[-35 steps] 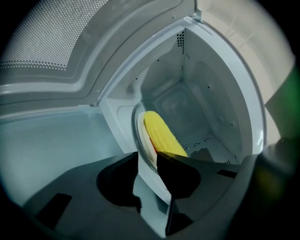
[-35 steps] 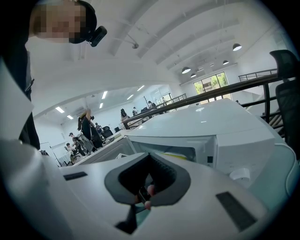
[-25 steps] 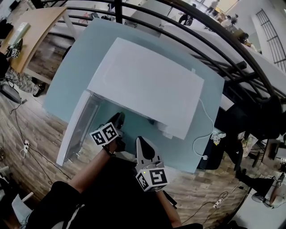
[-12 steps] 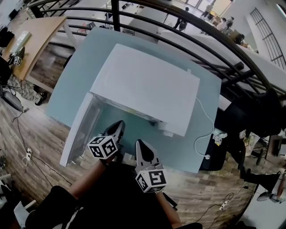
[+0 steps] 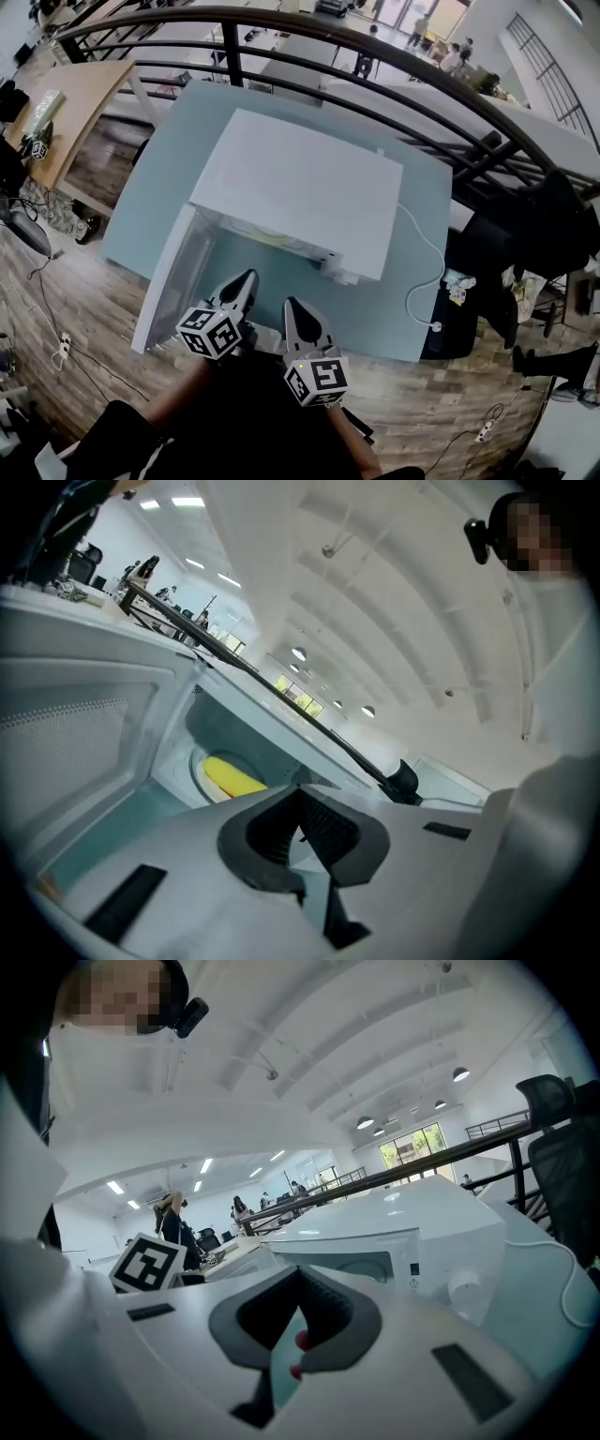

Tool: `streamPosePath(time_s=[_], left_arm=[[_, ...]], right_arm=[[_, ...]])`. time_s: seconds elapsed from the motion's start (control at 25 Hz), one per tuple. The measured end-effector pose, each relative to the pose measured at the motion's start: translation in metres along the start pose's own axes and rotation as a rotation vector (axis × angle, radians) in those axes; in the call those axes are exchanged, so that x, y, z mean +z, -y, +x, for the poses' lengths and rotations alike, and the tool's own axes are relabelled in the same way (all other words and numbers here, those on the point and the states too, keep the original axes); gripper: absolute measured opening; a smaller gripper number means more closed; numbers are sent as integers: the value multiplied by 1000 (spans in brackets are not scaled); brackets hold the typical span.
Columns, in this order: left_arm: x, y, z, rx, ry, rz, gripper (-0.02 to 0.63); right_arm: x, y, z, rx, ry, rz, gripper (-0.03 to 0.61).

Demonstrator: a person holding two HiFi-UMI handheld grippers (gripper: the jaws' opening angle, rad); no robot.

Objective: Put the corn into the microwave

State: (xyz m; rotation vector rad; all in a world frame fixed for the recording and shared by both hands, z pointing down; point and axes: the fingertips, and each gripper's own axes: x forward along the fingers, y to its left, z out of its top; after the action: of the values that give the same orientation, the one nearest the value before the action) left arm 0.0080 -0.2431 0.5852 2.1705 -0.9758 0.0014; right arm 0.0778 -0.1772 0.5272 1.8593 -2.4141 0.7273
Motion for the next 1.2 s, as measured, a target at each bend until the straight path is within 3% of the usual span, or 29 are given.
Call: streamPosePath(time_s=[0.36,0.84,1.2], left_arm=[[31,21,-31,-26,98,128,3],[67,38,-61,-12,192,378,3],[93,54,-71,-30,253,449,3]], right_arm=[[15,13,-18,-66,68,-15,8],[49,22,-49,-156,161,-59,9],[68,26,-72,-211,221,-103,9]])
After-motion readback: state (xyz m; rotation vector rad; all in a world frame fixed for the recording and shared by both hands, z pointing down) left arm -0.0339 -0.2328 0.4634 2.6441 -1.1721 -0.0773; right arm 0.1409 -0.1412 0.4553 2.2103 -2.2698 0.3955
